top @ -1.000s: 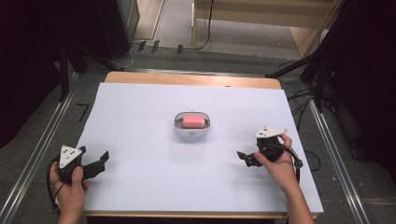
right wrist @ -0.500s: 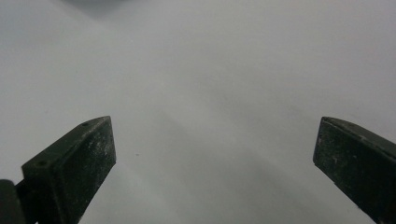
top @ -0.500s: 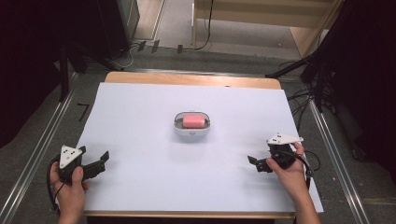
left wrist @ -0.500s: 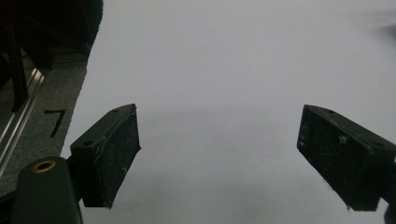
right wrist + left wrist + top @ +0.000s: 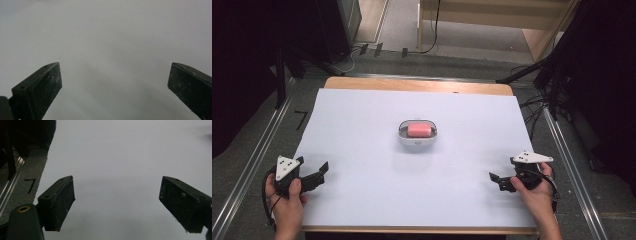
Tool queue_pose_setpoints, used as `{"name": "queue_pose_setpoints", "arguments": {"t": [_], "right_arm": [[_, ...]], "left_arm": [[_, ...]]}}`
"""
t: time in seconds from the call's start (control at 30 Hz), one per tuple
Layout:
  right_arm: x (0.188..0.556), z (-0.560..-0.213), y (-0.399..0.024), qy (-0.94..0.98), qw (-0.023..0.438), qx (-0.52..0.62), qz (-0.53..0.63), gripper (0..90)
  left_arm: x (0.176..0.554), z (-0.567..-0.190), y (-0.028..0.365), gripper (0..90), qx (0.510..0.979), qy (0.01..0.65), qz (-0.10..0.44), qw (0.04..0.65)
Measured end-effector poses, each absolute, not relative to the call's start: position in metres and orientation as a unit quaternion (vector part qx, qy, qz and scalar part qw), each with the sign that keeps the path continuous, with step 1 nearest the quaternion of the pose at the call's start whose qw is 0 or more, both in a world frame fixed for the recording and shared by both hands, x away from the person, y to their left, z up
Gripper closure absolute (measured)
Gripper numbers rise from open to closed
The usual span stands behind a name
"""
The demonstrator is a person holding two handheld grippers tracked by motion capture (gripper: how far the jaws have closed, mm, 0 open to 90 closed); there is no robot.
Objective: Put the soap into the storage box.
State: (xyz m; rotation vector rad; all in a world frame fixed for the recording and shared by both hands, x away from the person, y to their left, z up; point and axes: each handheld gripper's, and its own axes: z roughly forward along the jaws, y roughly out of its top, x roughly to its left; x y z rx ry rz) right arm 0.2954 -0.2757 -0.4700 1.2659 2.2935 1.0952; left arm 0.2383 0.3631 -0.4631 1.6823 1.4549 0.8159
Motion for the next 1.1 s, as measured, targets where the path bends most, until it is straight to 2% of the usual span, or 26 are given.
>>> {"name": "queue_pose_setpoints", "arguments": {"t": [0.77, 1.1], "right_arm": [[0.256, -0.485, -0.338, 0.745, 0.177, 0.500, 0.404, 0.0], [0.251, -0.489, -0.338, 0.736, 0.183, 0.491, 0.429, 0.0]], "left_arm": [[0.240, -0.464, 0.360, 13.8, 0.667, 0.567, 0.320, 0.363], [0.243, -0.464, 0.358, 13.7, 0.676, 0.567, 0.316, 0.349]]}}
